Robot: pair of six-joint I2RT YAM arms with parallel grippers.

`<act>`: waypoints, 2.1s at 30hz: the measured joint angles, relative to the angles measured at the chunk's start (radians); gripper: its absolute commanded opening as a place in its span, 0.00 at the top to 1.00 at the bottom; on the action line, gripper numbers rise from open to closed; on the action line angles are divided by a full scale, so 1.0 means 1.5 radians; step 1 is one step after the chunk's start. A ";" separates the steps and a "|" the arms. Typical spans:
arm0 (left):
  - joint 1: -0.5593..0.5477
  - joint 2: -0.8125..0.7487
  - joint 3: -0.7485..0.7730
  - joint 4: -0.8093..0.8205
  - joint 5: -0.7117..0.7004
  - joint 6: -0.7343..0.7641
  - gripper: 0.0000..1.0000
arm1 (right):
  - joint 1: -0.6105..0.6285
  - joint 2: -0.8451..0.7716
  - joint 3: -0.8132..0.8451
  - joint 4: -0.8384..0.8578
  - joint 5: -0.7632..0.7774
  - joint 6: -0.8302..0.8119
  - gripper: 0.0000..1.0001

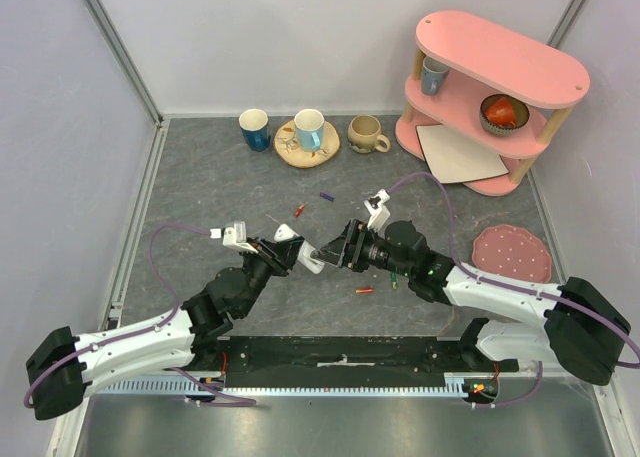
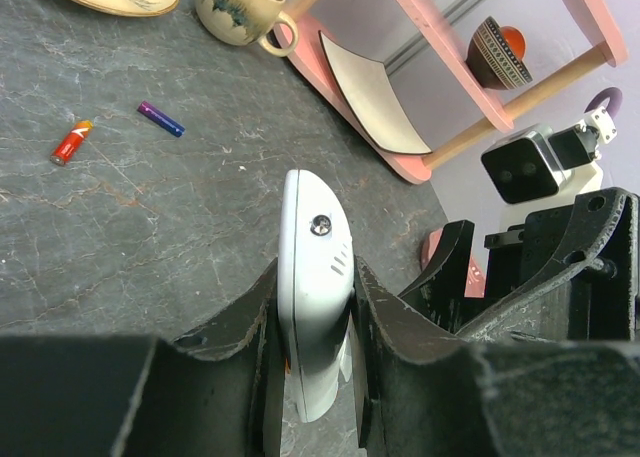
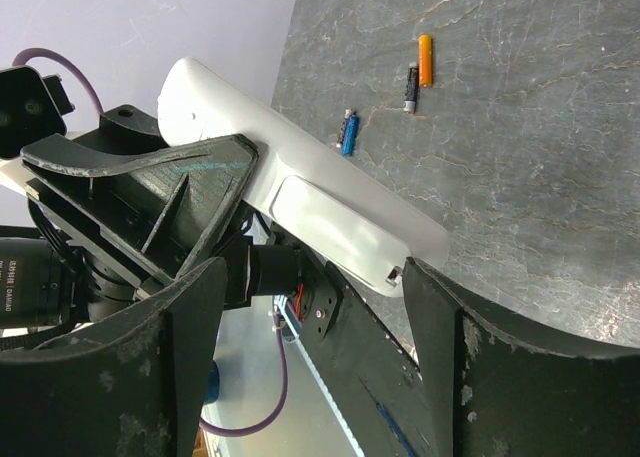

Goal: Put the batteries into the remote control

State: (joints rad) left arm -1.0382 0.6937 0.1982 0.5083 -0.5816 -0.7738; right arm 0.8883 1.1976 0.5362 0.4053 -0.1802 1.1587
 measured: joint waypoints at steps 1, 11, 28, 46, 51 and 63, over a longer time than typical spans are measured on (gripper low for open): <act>0.000 0.000 0.000 0.000 0.000 0.000 0.98 | 0.000 0.000 0.002 -0.003 0.000 -0.001 0.21; 0.002 -0.021 0.000 -0.004 0.016 -0.029 0.98 | -0.003 -0.014 0.015 -0.046 0.020 -0.027 0.18; 0.040 -0.030 0.003 -0.044 0.075 -0.091 0.98 | -0.003 -0.060 0.180 -0.285 0.051 -0.259 0.21; 0.243 0.081 0.038 -0.070 0.444 -0.207 0.98 | 0.094 -0.014 0.290 -0.519 0.092 -0.504 0.28; 0.243 0.091 0.038 -0.047 0.478 -0.213 0.98 | 0.114 0.006 0.289 -0.520 0.100 -0.506 0.30; 0.246 0.089 0.038 -0.038 0.483 -0.218 0.98 | 0.128 0.044 0.289 -0.520 0.128 -0.504 0.38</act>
State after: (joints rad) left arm -0.6697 0.8268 0.2550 0.4515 0.1436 -1.1011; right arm 1.0801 1.2633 0.9691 -0.3752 0.0120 0.4026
